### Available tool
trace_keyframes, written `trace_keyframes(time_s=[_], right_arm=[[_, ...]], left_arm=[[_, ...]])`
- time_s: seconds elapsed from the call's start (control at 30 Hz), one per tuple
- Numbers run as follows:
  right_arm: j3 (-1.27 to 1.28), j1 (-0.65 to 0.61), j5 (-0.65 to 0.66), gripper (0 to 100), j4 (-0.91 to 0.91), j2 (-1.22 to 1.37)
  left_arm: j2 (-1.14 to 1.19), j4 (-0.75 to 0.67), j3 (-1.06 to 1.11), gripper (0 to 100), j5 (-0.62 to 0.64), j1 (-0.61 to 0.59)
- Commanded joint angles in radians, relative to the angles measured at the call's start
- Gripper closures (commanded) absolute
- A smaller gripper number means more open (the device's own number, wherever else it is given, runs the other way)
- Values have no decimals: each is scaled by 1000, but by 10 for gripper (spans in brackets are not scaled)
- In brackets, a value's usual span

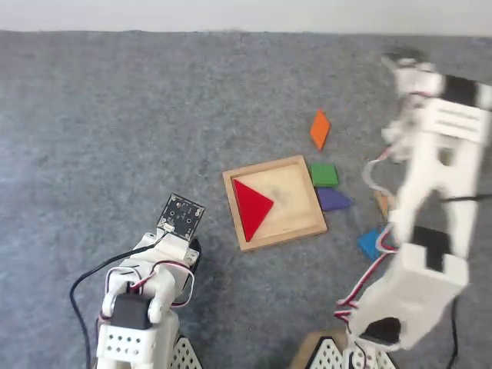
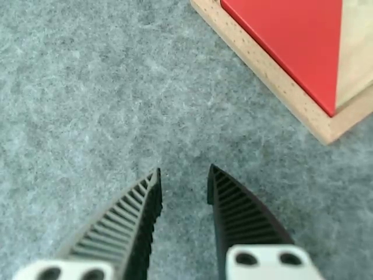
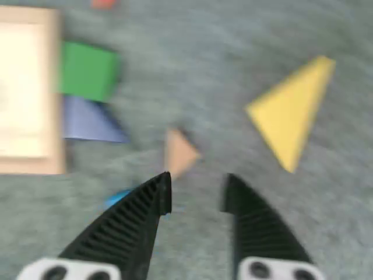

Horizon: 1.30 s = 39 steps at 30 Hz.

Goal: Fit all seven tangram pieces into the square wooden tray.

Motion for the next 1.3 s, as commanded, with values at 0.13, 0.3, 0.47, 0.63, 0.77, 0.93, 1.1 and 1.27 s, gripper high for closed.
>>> trace_keyframes(time_s=[0.13, 0.3, 0.47, 0.63, 0.77, 0.93, 1.1, 1.27], right_arm=[[-8, 116, 20, 640, -166, 208], [-8, 120, -38, 638, -239, 286], [-9, 104, -75, 638, -329, 335], [-14, 70, -71, 640, -349, 371], [-14, 71, -71, 640, -384, 374], [-35, 70, -3, 641, -390, 381], [-41, 67, 51, 641, -456, 420], [-41, 67, 51, 641, -539, 433]], left_arm=[[-21, 3, -12, 877, 8, -2], [-21, 3, -12, 877, 8, -2], [-21, 3, -12, 877, 8, -2], [-21, 3, -12, 877, 8, -2], [-21, 3, -12, 877, 8, -2], [-21, 3, -12, 877, 8, -2], [-21, 3, -12, 877, 8, -2], [-21, 3, -12, 877, 8, -2]])
